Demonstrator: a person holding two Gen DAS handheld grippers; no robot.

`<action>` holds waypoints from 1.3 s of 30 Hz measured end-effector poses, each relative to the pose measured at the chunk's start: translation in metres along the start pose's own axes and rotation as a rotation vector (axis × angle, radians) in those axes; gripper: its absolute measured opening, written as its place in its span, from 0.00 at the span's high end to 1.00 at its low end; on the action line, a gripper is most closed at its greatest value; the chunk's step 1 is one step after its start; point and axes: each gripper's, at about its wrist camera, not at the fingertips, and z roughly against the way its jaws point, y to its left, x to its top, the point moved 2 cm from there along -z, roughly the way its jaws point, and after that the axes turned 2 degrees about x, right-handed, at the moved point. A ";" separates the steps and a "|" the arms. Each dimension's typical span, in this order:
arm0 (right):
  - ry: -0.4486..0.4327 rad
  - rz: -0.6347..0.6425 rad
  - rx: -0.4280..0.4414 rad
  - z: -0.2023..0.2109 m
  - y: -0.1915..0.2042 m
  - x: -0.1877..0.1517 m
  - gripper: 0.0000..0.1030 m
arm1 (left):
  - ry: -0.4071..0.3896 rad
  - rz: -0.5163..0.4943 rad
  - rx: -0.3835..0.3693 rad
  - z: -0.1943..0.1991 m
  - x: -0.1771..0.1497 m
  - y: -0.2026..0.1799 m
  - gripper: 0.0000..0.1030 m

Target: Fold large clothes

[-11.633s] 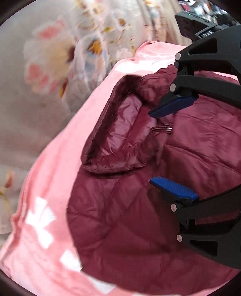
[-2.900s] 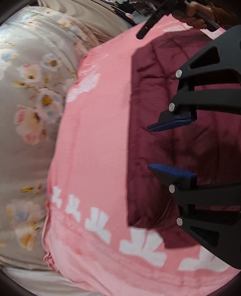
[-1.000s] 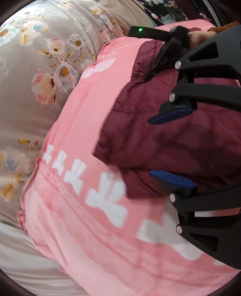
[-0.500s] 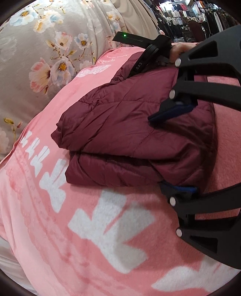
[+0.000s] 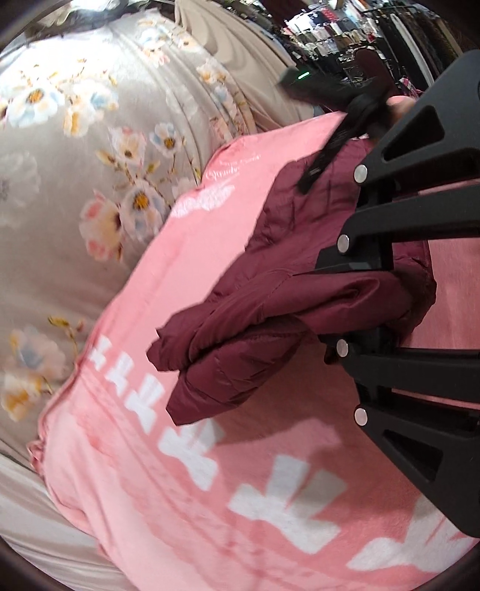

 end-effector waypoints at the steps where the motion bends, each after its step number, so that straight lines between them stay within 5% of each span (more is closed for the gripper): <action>1: 0.009 -0.014 0.006 0.007 -0.003 -0.010 0.93 | -0.008 -0.013 -0.007 0.002 0.002 -0.007 0.88; 13: 0.117 -0.042 0.126 -0.009 0.011 -0.084 0.96 | -0.056 -0.197 -0.051 0.018 0.007 -0.086 0.88; 20: 0.141 -0.088 0.204 -0.031 0.007 -0.100 1.00 | -0.008 -0.376 -0.105 -0.001 -0.015 -0.154 0.89; 26: 0.089 -0.171 0.280 -0.006 -0.016 -0.102 1.00 | 0.078 -0.517 -0.168 -0.043 -0.041 -0.214 0.90; 39: -0.078 -0.311 0.021 0.117 -0.113 -0.138 1.00 | 0.345 -0.626 -0.186 -0.162 -0.118 -0.282 0.90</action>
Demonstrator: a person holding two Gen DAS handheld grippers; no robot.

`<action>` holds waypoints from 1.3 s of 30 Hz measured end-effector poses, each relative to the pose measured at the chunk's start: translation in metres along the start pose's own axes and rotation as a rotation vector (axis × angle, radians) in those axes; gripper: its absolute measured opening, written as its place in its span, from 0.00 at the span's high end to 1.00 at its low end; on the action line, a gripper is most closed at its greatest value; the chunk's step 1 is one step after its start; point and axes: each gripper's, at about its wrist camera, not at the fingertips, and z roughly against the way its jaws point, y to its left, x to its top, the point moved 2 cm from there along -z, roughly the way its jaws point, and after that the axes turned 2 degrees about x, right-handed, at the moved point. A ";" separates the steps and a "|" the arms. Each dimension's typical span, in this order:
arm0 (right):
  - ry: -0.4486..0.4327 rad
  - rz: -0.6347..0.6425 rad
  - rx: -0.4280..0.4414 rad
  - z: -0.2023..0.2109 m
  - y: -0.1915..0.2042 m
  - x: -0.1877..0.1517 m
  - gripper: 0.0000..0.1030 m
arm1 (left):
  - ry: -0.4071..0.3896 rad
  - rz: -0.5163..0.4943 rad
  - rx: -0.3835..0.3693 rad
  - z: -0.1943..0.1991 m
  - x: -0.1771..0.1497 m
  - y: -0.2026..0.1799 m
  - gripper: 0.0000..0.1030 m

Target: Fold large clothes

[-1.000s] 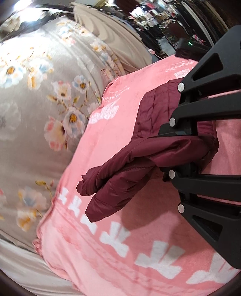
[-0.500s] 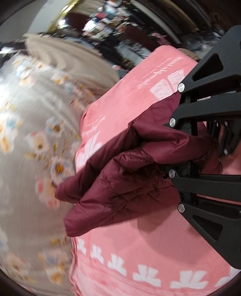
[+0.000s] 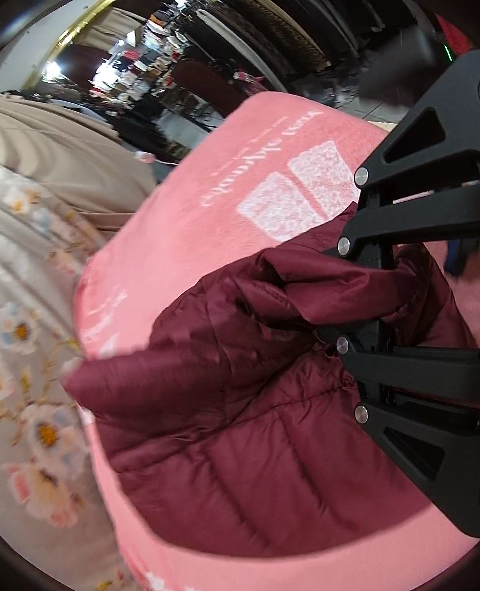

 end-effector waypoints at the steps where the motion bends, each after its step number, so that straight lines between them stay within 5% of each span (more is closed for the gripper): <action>1: -0.017 -0.007 -0.017 0.007 -0.005 0.003 1.00 | 0.019 -0.001 0.000 -0.010 -0.003 -0.003 0.90; 8: -0.109 -0.062 -0.061 0.038 -0.027 0.031 0.97 | 0.096 -0.031 0.029 -0.053 -0.019 -0.020 0.90; 20: -0.195 -0.081 -0.081 0.052 -0.053 0.103 0.90 | 0.109 -0.049 0.085 -0.068 -0.024 -0.026 0.91; 22: -0.189 -0.086 -0.065 0.050 -0.054 0.116 0.87 | 0.109 -0.051 0.094 -0.070 -0.022 -0.028 0.90; 26: -0.175 -0.133 -0.002 0.037 -0.057 0.141 0.60 | 0.113 -0.052 0.113 -0.073 -0.018 -0.037 0.89; 28: -0.162 -0.131 0.009 0.030 -0.053 0.149 0.60 | 0.110 -0.066 0.124 -0.069 -0.015 -0.043 0.88; 32: -0.132 -0.132 0.055 0.012 -0.042 0.170 0.60 | 0.070 -0.083 0.110 -0.046 -0.008 -0.055 0.72; 35: -0.116 -0.117 0.054 0.004 -0.033 0.181 0.58 | 0.001 -0.037 0.013 -0.009 -0.002 -0.055 0.47; 39: -0.079 -0.121 0.049 -0.007 -0.027 0.193 0.52 | -0.103 0.056 -0.042 0.044 0.006 -0.036 0.44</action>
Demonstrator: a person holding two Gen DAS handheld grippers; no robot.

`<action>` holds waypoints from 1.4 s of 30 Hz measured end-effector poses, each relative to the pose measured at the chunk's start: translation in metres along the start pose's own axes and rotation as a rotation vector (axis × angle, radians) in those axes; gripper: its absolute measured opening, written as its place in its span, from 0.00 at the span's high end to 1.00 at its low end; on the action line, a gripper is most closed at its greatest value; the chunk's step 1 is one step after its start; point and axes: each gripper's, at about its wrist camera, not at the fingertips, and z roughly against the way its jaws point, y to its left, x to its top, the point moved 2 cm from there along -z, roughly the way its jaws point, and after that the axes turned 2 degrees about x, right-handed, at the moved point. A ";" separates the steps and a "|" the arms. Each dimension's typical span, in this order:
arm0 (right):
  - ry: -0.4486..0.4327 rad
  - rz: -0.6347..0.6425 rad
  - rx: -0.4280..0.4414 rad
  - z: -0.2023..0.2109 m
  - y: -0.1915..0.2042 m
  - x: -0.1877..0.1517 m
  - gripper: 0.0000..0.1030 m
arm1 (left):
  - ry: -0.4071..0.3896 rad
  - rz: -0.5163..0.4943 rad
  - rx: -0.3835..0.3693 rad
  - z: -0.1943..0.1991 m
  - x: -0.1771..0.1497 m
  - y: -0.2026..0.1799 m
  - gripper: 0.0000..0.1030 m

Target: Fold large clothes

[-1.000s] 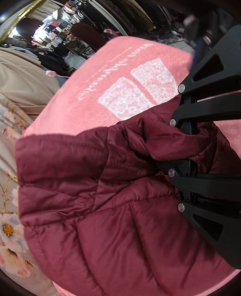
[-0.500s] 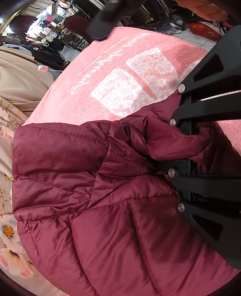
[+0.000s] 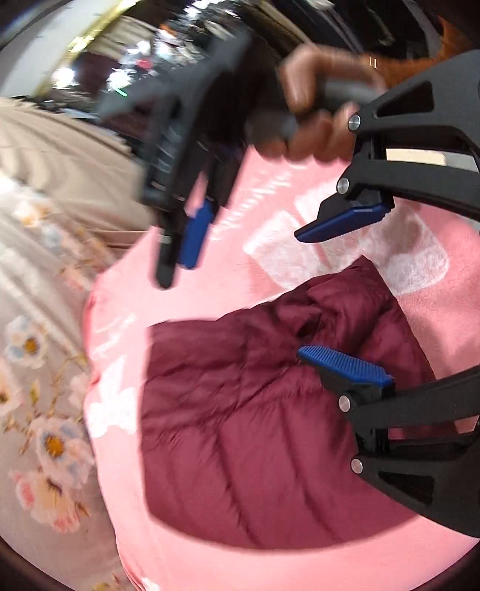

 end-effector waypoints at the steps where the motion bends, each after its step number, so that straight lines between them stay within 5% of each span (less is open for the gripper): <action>1: 0.011 -0.001 0.000 -0.003 0.002 0.002 0.52 | -0.031 0.019 0.019 0.010 0.004 0.007 0.43; 7: 0.060 -0.016 0.009 -0.023 0.010 0.012 0.52 | -0.185 0.213 0.228 0.061 0.037 0.085 0.39; 15: 0.122 0.000 -0.011 -0.049 0.025 0.019 0.52 | -0.220 0.414 0.272 0.073 0.038 0.154 0.39; 26: 0.167 -0.016 -0.083 -0.070 0.016 0.023 0.52 | -0.232 0.389 0.269 0.066 0.047 0.159 0.39; 28: 0.200 0.000 -0.077 -0.078 0.018 0.020 0.65 | -0.212 0.388 0.262 0.058 0.049 0.160 0.39; 30: 0.201 0.022 -0.034 -0.075 0.027 0.022 0.92 | -0.187 0.401 0.236 0.047 0.050 0.161 0.39; 36: 0.031 0.080 0.084 -0.019 0.045 0.049 0.96 | -0.169 0.353 0.217 0.033 0.065 0.147 0.39; 42: -0.001 0.104 -0.186 -0.023 -0.007 0.028 0.97 | -0.154 0.279 0.202 0.016 0.084 0.121 0.39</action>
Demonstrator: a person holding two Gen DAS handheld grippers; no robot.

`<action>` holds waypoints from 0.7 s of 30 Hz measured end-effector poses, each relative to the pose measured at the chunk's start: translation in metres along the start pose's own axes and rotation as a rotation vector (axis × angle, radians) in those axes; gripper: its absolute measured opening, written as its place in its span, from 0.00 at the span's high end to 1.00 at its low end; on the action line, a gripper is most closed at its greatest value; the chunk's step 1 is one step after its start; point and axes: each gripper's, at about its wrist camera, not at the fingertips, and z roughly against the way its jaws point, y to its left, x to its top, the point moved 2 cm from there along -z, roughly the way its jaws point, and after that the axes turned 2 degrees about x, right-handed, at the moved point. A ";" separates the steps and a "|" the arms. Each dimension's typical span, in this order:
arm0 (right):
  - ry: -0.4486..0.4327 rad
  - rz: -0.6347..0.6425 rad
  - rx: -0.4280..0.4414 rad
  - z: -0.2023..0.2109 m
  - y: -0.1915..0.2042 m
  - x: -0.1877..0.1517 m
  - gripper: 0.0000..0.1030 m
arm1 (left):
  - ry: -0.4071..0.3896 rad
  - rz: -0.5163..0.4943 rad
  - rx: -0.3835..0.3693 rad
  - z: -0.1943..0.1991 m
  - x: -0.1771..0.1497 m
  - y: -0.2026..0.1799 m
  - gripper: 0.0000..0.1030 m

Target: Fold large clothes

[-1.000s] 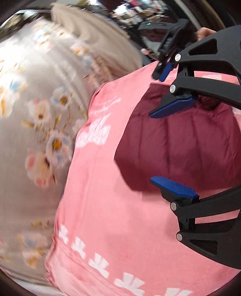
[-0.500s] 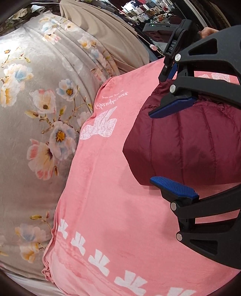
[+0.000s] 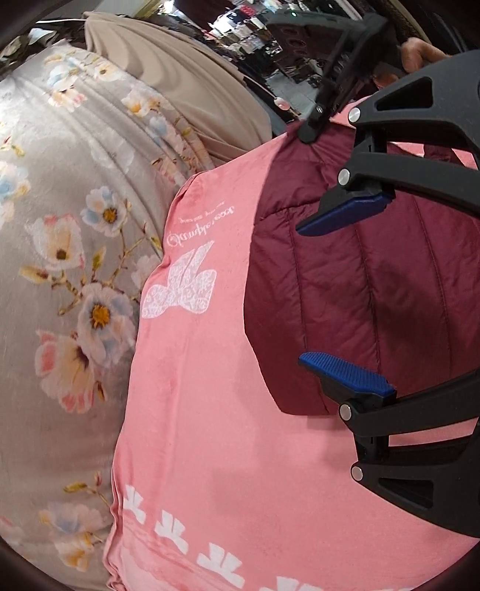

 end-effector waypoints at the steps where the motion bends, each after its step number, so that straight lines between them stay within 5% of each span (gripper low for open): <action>1: 0.012 -0.006 -0.029 -0.007 -0.008 -0.006 0.97 | 0.012 -0.011 -0.006 -0.006 -0.002 -0.005 0.39; 8: 0.064 -0.010 -0.128 -0.050 -0.037 -0.037 0.97 | 0.097 -0.060 0.026 -0.052 -0.019 -0.024 0.39; 21: 0.081 -0.049 -0.109 -0.080 -0.055 -0.060 0.99 | 0.143 -0.174 0.160 -0.106 -0.045 -0.028 0.39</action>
